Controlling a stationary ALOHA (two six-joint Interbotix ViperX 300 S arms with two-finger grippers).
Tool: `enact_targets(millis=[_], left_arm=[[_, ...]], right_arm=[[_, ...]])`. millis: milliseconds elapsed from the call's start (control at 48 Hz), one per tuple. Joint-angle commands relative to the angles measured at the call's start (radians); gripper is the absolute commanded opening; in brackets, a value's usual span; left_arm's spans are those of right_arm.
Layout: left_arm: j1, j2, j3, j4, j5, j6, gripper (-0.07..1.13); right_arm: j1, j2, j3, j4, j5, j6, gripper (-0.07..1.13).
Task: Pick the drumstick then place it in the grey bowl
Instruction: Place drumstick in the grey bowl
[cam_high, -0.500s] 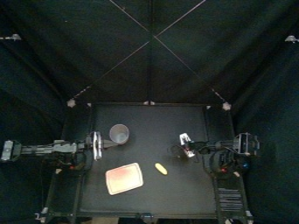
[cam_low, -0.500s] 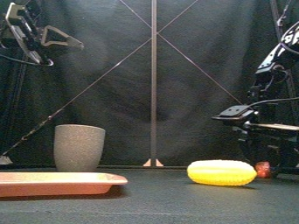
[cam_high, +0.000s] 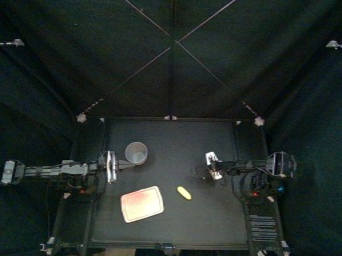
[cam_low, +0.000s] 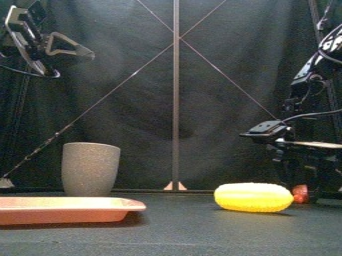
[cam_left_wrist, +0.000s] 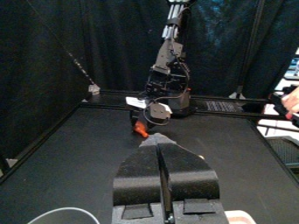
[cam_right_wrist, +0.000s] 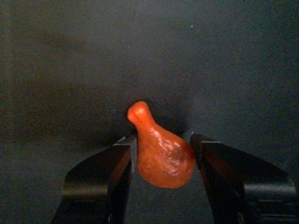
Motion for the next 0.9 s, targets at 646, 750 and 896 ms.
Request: enact_targets(millis=[646,750,896], left_arm=[[0.018,0.005,-0.009,0.015,-0.080,0.006,0.02],[0.028,0.005,-0.011,0.026,-0.086,0.006,0.02],[0.032,0.005,-0.011,0.032,-0.086,0.006,0.02]], right_arm=[[0.006,-0.023,-0.399,0.098,-0.285,0.012,0.51],[0.005,0.064,-0.506,0.101,-0.388,0.011,0.51],[0.002,0.202,-0.663,0.106,-0.448,0.011,0.51]])
